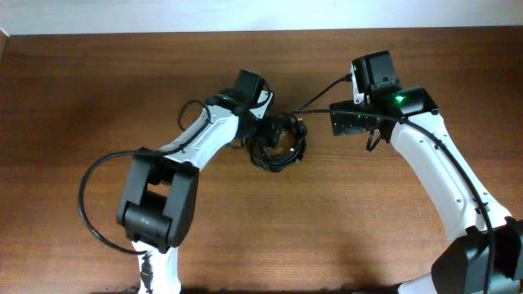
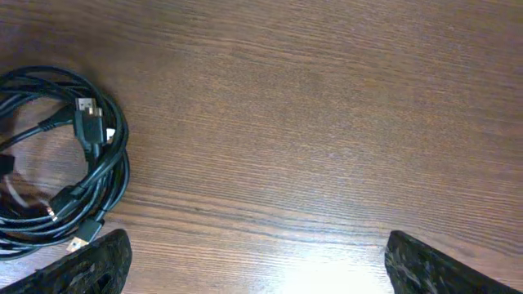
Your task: Untangle cables
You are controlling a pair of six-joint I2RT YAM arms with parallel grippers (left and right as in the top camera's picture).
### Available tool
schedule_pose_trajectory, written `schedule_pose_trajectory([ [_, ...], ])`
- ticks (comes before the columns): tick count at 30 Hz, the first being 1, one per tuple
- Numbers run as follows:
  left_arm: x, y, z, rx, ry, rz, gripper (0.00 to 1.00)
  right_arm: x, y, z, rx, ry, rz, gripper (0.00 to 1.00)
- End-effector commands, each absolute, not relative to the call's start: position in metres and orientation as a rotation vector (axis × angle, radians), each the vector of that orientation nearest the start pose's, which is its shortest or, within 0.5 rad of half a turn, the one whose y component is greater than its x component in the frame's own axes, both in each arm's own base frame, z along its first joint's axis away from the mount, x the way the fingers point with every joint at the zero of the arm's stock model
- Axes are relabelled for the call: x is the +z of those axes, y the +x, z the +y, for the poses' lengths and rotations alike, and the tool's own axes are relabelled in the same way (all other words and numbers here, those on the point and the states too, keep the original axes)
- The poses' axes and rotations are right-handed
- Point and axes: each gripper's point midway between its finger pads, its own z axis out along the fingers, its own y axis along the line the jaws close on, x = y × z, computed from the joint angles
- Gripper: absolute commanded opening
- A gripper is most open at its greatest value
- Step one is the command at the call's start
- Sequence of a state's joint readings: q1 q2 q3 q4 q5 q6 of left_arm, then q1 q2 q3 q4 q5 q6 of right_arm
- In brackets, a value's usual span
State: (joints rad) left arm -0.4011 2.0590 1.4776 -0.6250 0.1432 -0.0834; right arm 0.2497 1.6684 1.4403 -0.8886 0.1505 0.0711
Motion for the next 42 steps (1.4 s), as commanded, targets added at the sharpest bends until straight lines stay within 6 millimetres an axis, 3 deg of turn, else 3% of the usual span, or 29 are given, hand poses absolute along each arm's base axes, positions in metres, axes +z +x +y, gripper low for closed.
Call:
schedule_pose_trajectory([
  [1, -0.013, 0.422, -0.183, -0.16, 0.464, 2.856, 0.99, 0.163, 0.4, 0.071, -0.127, -0.186, 2.657, 0.99],
  [4, -0.019, 0.425, -0.164, -0.069, 0.427, 2.875, 0.96, 0.163, 0.4, 0.071, -0.126, -0.186, 2.657, 0.99],
  [5, -0.015, 0.425, -0.162, -0.067, 0.423, 2.885, 0.85, 0.163, 0.4, 0.071, -0.127, -0.186, 2.657, 0.99],
  [7, 0.004, 0.433, -0.166, -0.069, 0.422, 2.879, 0.91, 0.163, 0.4, 0.071, -0.127, -0.186, 2.656, 0.99],
  [10, 0.056, 0.449, -0.191, -0.118, 0.461, 2.832, 0.93, 0.162, 0.401, 0.071, -0.127, -0.186, 2.658, 0.99],
  [12, 0.067, 0.452, -0.205, -0.14, 0.491, 2.796, 0.95, 0.157, 0.401, 0.071, -0.131, -0.189, 2.67, 0.99],
  [15, 0.06, 0.457, -0.196, -0.063, 0.474, 2.798, 0.95, 0.155, 0.398, 0.07, -0.134, -0.191, 2.68, 0.99],
  [16, 0.06, 0.462, -0.184, 0.036, 0.457, 2.786, 0.86, 0.155, 0.398, 0.07, -0.134, -0.191, 2.681, 0.99],
  [17, 0.054, 0.463, -0.185, 0.034, 0.456, 2.782, 0.92, 0.155, 0.398, 0.07, -0.134, -0.191, 2.682, 0.99],
  [19, 0.023, 0.455, -0.183, 0.04, 0.47, 2.834, 0.94, 0.155, 0.398, 0.07, -0.134, -0.191, 2.683, 0.99],
  [20, -0.003, 0.441, -0.191, -0.04, 0.499, 2.914, 0.95, 0.154, 0.397, 0.07, -0.135, -0.192, 2.685, 0.99],
  [23, 0.005, 0.415, -0.183, -0.051, 0.581, 3.028, 0.99, 0.151, 0.397, 0.07, -0.136, -0.193, 2.693, 0.99],
  [24, 0.005, 0.417, -0.181, -0.051, 0.572, 3.028, 1.0, 0.149, 0.396, 0.07, -0.138, -0.194, 2.699, 0.99],
  [25, 0.011, 0.426, -0.186, -0.069, 0.566, 2.994, 0.88, 0.148, 0.396, 0.07, -0.138, -0.194, 2.698, 0.99],
  [26, 0.042, 0.443, -0.199, -0.139, 0.56, 2.933, 0.89, 0.149, 0.397, 0.07, -0.137, -0.194, 2.695, 0.99],
  [27, 0.057, 0.45, -0.204, -0.16, 0.558, 2.907, 0.89, 0.149, 0.397, 0.07, -0.137, -0.194, 2.695, 0.99],
  [28, 0.058, 0.455, -0.19, -0.063, 0.538, 2.904, 0.92, 0.149, 0.397, 0.07, -0.137, -0.194, 2.695, 0.99],
  [31, 0.056, 0.454, -0.161, -0.042, 0.464, 2.96, 0.84, 0.149, 0.397, 0.07, -0.137, -0.194, 2.697, 0.99],
  [33, 0.049, 0.448, -0.172, -0.109, 0.483, 2.983, 0.78, 0.148, 0.396, 0.07, -0.137, -0.194, 2.699, 0.99],
  [35, 0.022, 0.443, -0.17, -0.094, 0.491, 3.044, 0.76, 0.148, 0.396, 0.07, -0.138, -0.194, 2.698, 0.99],
  [37, 0.02, 0.443, -0.171, -0.093, 0.494, 3.046, 0.75, 0.148, 0.396, 0.07, -0.138, -0.194, 2.698, 0.99],
  [38, 0.02, 0.443, -0.171, -0.093, 0.494, 3.046, 0.33, 0.148, 0.396, 0.07, -0.137, -0.194, 2.699, 0.99],
  [39, 0.02, 0.443, -0.171, -0.093, 0.495, 3.046, 0.0, 0.148, 0.396, 0.07, -0.138, -0.194, 2.698, 0.99],
  [42, 0.023, 0.436, -0.193, -0.098, 0.568, 3.025, 0.0, 0.148, 0.396, 0.07, -0.139, -0.195, 2.698, 0.99],
])
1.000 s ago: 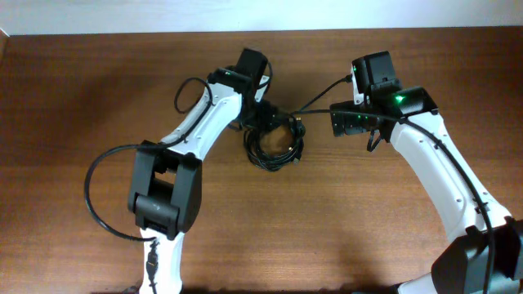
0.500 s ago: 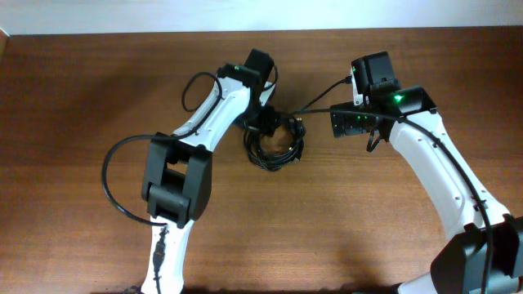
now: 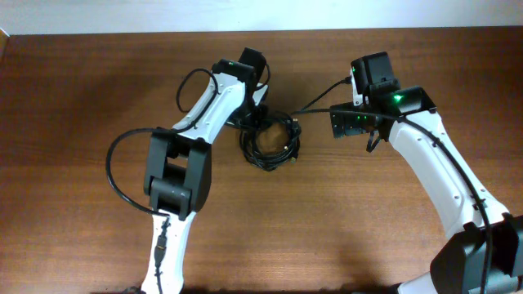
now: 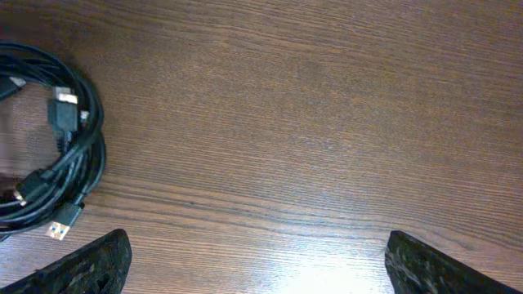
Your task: Untangle cables
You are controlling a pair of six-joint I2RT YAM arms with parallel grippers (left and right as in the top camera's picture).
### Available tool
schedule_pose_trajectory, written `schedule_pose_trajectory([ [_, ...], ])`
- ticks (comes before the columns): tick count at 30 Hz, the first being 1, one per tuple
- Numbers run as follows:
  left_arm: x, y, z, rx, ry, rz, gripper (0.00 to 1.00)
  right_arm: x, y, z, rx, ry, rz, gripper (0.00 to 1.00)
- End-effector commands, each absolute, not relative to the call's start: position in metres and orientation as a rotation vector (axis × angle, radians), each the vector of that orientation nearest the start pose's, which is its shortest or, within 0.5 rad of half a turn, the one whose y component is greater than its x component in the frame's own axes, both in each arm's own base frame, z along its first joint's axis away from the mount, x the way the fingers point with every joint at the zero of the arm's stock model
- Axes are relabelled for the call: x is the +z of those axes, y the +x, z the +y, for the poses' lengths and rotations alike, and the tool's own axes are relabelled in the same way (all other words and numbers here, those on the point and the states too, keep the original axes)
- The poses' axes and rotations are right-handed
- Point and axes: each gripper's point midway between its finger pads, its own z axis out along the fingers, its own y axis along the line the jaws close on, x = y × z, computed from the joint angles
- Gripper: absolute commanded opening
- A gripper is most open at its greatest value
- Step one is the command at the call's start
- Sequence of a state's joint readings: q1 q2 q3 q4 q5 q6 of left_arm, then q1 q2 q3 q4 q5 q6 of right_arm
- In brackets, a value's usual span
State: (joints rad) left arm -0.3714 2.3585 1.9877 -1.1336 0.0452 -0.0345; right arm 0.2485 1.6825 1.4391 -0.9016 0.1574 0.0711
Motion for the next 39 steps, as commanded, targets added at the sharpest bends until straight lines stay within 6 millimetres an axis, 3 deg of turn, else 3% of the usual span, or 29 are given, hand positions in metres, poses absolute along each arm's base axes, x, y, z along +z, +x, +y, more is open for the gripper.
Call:
schedule_pose_trajectory([
  [1, 0.077, 0.452, -0.202, -0.126, 0.561, 2.93, 0.0, 0.149, 0.397, 0.07, -0.138, -0.195, 2.698, 0.99],
  [2, 0.156, 0.46, -0.205, -0.155, 0.541, 2.806, 0.0, 0.149, 0.397, 0.07, -0.138, -0.194, 2.695, 0.99],
  [3, 0.227, 0.452, -0.2, -0.166, 0.522, 2.706, 0.0, 0.149, 0.398, 0.07, -0.136, -0.193, 2.69, 0.99],
  [5, 0.287, 0.446, -0.185, -0.117, 0.477, 2.579, 0.0, 0.15, 0.399, 0.073, -0.117, -0.195, 2.686, 0.99],
  [6, 0.307, 0.44, -0.183, -0.128, 0.468, 2.534, 0.0, 0.149, 0.396, 0.096, 0.061, -0.238, 2.695, 0.99],
  [7, 0.31, 0.439, -0.166, -0.014, 0.436, 2.538, 0.0, 0.153, 0.395, 0.126, 0.261, -0.31, 2.667, 0.99],
  [8, 0.315, 0.439, -0.16, 0.012, 0.419, 2.523, 0.0, 0.162, 0.393, 0.172, 0.414, -0.434, 2.593, 0.99],
  [9, 0.327, 0.441, -0.146, 0.029, 0.368, 2.498, 0.0, 0.166, 0.391, 0.198, 0.361, -0.602, 2.512, 0.99],
  [10, 0.352, 0.439, -0.109, 0.052, 0.241, 2.455, 0.0, 0.162, 0.39, 0.219, 0.259, -0.696, 2.436, 0.99],
  [11, 0.388, 0.426, -0.071, 0.06, 0.126, 2.379, 0.0, 0.155, 0.393, 0.223, 0.266, -0.7, 2.407, 0.99],
  [12, 0.411, 0.409, -0.057, 0.06, 0.089, 2.328, 0.0, 0.142, 0.393, 0.227, 0.294, -0.705, 2.391, 0.99],
  [13, 0.449, 0.381, -0.051, 0.037, 0.07, 2.227, 0.0, 0.139, 0.391, 0.248, 0.413, -0.747, 2.344, 0.99],
  [14, 0.457, 0.37, -0.05, 0.025, 0.064, 2.208, 0.0, 0.152, 0.398, 0.262, 0.435, -0.748, 2.272, 0.99],
  [15, 0.456, 0.367, -0.05, 0.02, 0.069, 2.217, 0.0, 0.189, 0.409, 0.293, 0.48, -0.762, 2.102, 0.99],
  [16, 0.455, 0.367, -0.05, 0.02, 0.069, 2.219, 0.0, 0.207, 0.404, 0.328, 0.523, -0.805, 1.974, 0.99],
  [17, 0.455, 0.366, -0.05, 0.022, 0.07, 2.223, 0.0, 0.17, 0.406, 0.35, 0.532, -0.849, 1.999, 0.99],
  [18, 0.453, 0.364, -0.049, 0.025, 0.072, 2.234, 0.0, 0.099, 0.408, 0.352, 0.501, -0.903, 2.122, 0.99],
  [19, 0.453, 0.364, -0.049, 0.025, 0.072, 2.234, 0.0, 0.059, 0.406, 0.353, 0.454, -1.0, 2.15, 0.99],
  [21, 0.453, 0.364, -0.049, 0.029, 0.071, 2.233, 0.0, 0.009, 0.406, 0.352, 0.435, -1.029, 2.209, 0.99],
  [22, 0.453, 0.364, -0.049, 0.029, 0.071, 2.234, 0.0, 0.0, 0.402, 0.355, 0.444, -1.045, 2.215, 0.99],
  [23, 0.453, 0.364, -0.049, 0.029, 0.071, 2.234, 0.0, 0.001, 0.386, 0.373, 0.416, -1.223, 2.112, 0.99],
  [24, 0.451, 0.363, -0.048, 0.032, 0.072, 2.243, 0.0, -0.002, 0.38, 0.379, 0.264, -1.343, 2.031, 0.99],
  [25, 0.45, 0.362, -0.048, 0.033, 0.072, 2.248, 0.0, 0.028, 0.402, 0.374, -0.085, -1.319, 1.936, 1.0],
  [26, 0.45, 0.362, -0.046, 0.048, 0.066, 2.248, 0.0, 0.056, 0.405, 0.377, -0.054, -1.285, 1.92, 1.0],
  [27, 0.449, 0.361, -0.044, 0.058, 0.062, 2.253, 0.0, 0.066, 0.404, 0.376, 0.022, -1.296, 1.917, 1.0],
  [30, 0.448, 0.361, -0.044, 0.059, 0.062, 2.255, 0.0, 0.056, 0.406, 0.371, 0.113, -1.264, 1.978, 1.0],
  [34, 0.448, 0.36, -0.044, 0.06, 0.063, 2.26, 0.0, 0.118, 0.436, 0.402, 0.411, -0.767, 1.941, 1.0],
  [35, 0.447, 0.36, -0.044, 0.06, 0.063, 2.261, 0.0, 0.118, 0.434, 0.405, 0.424, -0.775, 1.936, 1.0],
  [39, 0.447, 0.36, -0.044, 0.06, 0.063, 2.262, 0.0, 0.069, 0.43, 0.395, 0.378, -0.817, 2.056, 0.99],
])
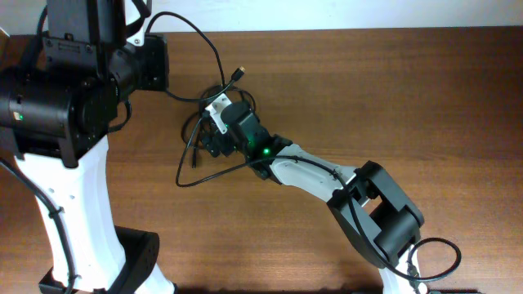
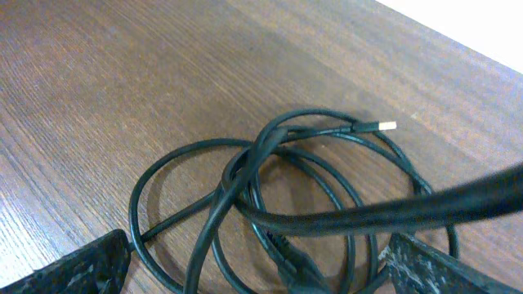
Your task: Untangle cables
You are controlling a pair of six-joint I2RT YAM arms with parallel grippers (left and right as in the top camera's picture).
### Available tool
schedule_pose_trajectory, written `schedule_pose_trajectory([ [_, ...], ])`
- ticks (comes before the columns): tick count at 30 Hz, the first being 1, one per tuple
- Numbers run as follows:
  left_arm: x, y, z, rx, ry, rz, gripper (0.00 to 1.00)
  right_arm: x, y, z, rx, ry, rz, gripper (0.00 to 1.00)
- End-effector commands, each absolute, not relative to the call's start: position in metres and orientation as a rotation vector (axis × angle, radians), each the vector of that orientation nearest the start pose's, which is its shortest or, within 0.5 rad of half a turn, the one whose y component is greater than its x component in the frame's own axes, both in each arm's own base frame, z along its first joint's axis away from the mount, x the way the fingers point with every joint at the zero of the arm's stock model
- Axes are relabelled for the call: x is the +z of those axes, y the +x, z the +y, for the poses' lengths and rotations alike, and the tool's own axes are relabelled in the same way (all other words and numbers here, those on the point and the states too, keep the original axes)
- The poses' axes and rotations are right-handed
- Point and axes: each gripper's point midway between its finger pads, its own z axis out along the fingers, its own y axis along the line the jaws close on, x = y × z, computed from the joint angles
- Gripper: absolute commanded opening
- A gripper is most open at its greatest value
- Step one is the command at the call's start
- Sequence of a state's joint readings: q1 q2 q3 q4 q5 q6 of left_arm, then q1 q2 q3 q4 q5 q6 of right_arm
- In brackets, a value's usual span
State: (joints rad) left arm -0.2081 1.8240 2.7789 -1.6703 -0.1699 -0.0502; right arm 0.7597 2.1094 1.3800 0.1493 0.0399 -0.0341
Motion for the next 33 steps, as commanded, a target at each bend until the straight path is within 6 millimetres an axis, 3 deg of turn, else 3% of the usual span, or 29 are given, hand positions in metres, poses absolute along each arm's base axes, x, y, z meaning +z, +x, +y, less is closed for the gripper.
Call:
schedule_pose_trajectory([
  [1, 0.447, 0.36, -0.044, 0.06, 0.063, 2.261, 0.0, 0.068, 0.43, 0.395, 0.376, -0.819, 2.06, 1.0],
  [5, 0.447, 0.36, -0.044, 0.06, 0.063, 2.26, 0.0, 0.049, 0.425, 0.389, 0.352, -0.84, 2.115, 0.98],
  [6, 0.447, 0.36, -0.044, 0.06, 0.063, 2.261, 0.0, 0.044, 0.425, 0.389, 0.349, -0.843, 2.122, 0.94],
  [7, 0.447, 0.36, -0.044, 0.061, 0.064, 2.263, 0.0, 0.043, 0.424, 0.389, 0.347, -0.845, 2.126, 0.69],
  [8, 0.447, 0.36, -0.044, 0.061, 0.063, 2.263, 0.0, 0.043, 0.424, 0.389, 0.348, -0.844, 2.126, 0.04],
  [10, 0.447, 0.36, -0.044, 0.061, 0.064, 2.263, 0.0, 0.046, 0.424, 0.387, 0.344, -0.843, 2.129, 0.04],
  [11, 0.447, 0.36, -0.044, 0.061, 0.063, 2.264, 0.0, 0.058, 0.424, 0.385, 0.343, -0.838, 2.122, 0.04],
  [12, 0.446, 0.36, -0.044, 0.061, 0.064, 2.265, 0.0, 0.086, 0.423, 0.38, 0.33, -0.855, 2.089, 0.04],
  [13, 0.446, 0.359, -0.044, 0.062, 0.064, 2.269, 0.0, 0.134, 0.428, 0.358, 0.249, -0.804, 2.048, 0.04],
  [14, 0.446, 0.359, -0.044, 0.062, 0.065, 2.27, 0.0, 0.202, 0.434, 0.317, 0.151, -0.675, 1.997, 0.04],
  [16, 0.446, 0.359, -0.043, 0.066, 0.063, 2.268, 0.0, 0.298, 0.421, 0.248, 0.154, -0.483, 1.927, 0.04],
  [17, 0.448, 0.36, -0.039, 0.09, 0.049, 2.259, 0.0, 0.33, 0.411, 0.215, 0.154, -0.397, 1.906, 0.04],
  [18, 0.452, 0.363, -0.022, 0.184, -0.011, 2.236, 0.0, 0.353, 0.403, 0.157, 0.118, -0.251, 1.919, 0.04],
  [20, 0.448, 0.358, 0.022, 0.202, -0.142, 2.261, 0.0, 0.337, 0.41, 0.018, -0.021, 0.123, 2.033, 0.04],
  [23, 0.447, 0.349, 0.076, 0.252, -0.317, 2.26, 0.0, 0.328, 0.396, -0.091, -0.033, 0.441, 2.037, 0.04],
  [25, 0.445, 0.349, 0.084, 0.155, -0.339, 2.26, 0.0, 0.314, 0.364, -0.162, -0.113, 0.657, 2.047, 0.04],
  [28, 0.446, 0.349, 0.087, 0.161, -0.349, 2.255, 0.0, 0.314, 0.328, -0.226, -0.165, 0.936, 1.94, 0.04],
  [33, 0.446, 0.349, 0.087, 0.161, -0.349, 2.254, 0.0, 0.312, 0.319, -0.237, -0.243, 0.971, 1.938, 0.04],
])
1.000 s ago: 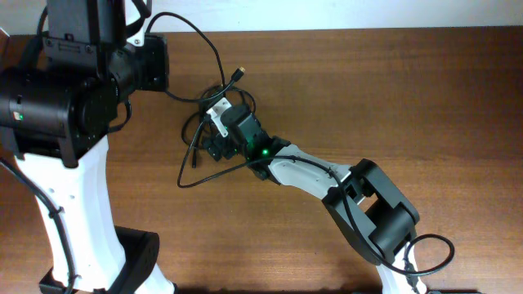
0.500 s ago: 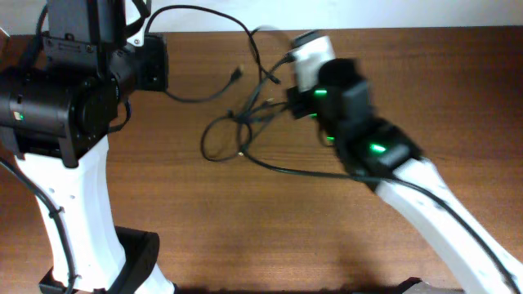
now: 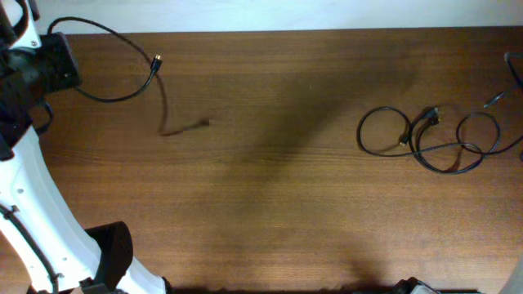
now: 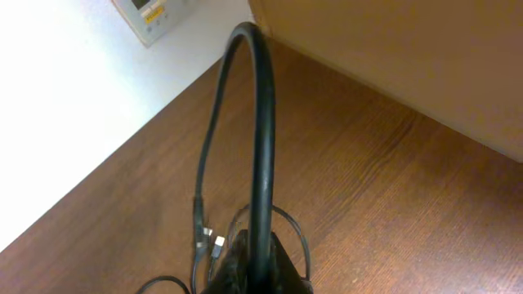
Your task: Untangle cables
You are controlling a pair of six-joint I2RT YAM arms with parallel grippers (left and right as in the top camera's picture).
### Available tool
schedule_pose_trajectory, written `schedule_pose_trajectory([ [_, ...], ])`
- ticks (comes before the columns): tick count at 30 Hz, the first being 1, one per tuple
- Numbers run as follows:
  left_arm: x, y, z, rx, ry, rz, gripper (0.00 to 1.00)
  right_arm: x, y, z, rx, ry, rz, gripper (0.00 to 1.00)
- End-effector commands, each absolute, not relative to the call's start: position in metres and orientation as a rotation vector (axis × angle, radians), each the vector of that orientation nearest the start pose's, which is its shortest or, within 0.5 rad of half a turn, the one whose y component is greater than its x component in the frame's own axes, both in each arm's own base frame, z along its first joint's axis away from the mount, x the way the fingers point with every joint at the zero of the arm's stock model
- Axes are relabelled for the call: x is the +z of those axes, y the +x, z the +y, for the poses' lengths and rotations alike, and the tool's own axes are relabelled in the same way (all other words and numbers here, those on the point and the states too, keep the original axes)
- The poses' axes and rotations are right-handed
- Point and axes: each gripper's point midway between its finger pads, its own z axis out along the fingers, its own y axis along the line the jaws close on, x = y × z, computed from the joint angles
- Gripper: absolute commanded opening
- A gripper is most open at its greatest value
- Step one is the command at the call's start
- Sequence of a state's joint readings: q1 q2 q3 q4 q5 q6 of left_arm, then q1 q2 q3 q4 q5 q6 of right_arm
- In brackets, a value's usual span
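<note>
A black cable with several loops and plugs [image 3: 425,135] lies at the table's right side. My right gripper [image 4: 257,265] is shut low over those loops; a black cable [image 4: 260,122] rises from its jaws in an arc and drops to the plugs [image 4: 211,241]. At the far left, another dark cable [image 3: 122,37] runs from my left arm's wrist block [image 3: 59,67] to a plug [image 3: 155,60]. A thin strand [image 3: 167,129] trails from there onto the wood. The left fingers are hidden.
The brown wooden table [image 3: 270,204] ends at a white wall along the back. The right wrist view shows a white device with a display [image 4: 151,12] past the table's edge and a tan panel [image 4: 409,65] beside the table. The left arm's white link [image 3: 29,196] stands along the left edge.
Both arms were at one tangle left of centre, the right gripper open over it. Now the arms are at opposite sides, each with a cable, and the right gripper is shut.
At first a single black coil lay mid-table, the left gripper at it and the right gripper open beside it. Then the coil sat slightly further left. Later it was loosened into wide loops with both arms at it. Now two cables lie far apart.
</note>
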State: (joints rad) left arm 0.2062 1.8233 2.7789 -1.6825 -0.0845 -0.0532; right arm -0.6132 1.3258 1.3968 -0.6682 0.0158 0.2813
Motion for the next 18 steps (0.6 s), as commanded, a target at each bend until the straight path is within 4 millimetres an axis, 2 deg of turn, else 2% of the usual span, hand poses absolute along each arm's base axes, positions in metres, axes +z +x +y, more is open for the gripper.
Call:
schedule_pose_trajectory([
  [1, 0.446, 0.349, 0.087, 0.161, -0.349, 2.254, 0.0, 0.312, 0.313, -0.245, -0.293, 1.041, 1.9, 0.04],
  [5, 0.446, 0.349, 0.087, 0.161, -0.349, 2.254, 0.0, 0.312, 0.297, -0.263, -0.407, 1.162, 1.832, 0.04],
  [7, 0.446, 0.349, 0.087, 0.161, -0.349, 2.254, 0.0, 0.304, 0.3, -0.267, -0.408, 1.173, 1.85, 0.04],
  [9, 0.446, 0.349, 0.086, 0.152, -0.345, 2.255, 0.0, 0.287, 0.291, -0.288, -0.4, 1.325, 1.797, 0.04],
  [10, 0.446, 0.349, 0.086, 0.153, -0.345, 2.255, 0.0, 0.27, 0.28, -0.307, -0.396, 1.447, 1.757, 0.04],
  [14, 0.447, 0.35, 0.087, 0.155, -0.341, 2.249, 0.0, 0.206, 0.264, -0.348, -0.406, 1.727, 1.703, 0.04],
  [15, 0.447, 0.35, 0.087, 0.155, -0.341, 2.248, 0.0, 0.189, 0.265, -0.353, -0.41, 1.755, 1.73, 0.04],
  [16, 0.447, 0.351, 0.087, 0.156, -0.341, 2.248, 0.0, 0.149, 0.27, -0.354, -0.403, 1.802, 1.817, 0.04],
  [18, 0.447, 0.35, 0.087, 0.155, -0.341, 2.248, 0.0, 0.108, 0.276, -0.348, -0.404, 1.84, 1.927, 0.04],
])
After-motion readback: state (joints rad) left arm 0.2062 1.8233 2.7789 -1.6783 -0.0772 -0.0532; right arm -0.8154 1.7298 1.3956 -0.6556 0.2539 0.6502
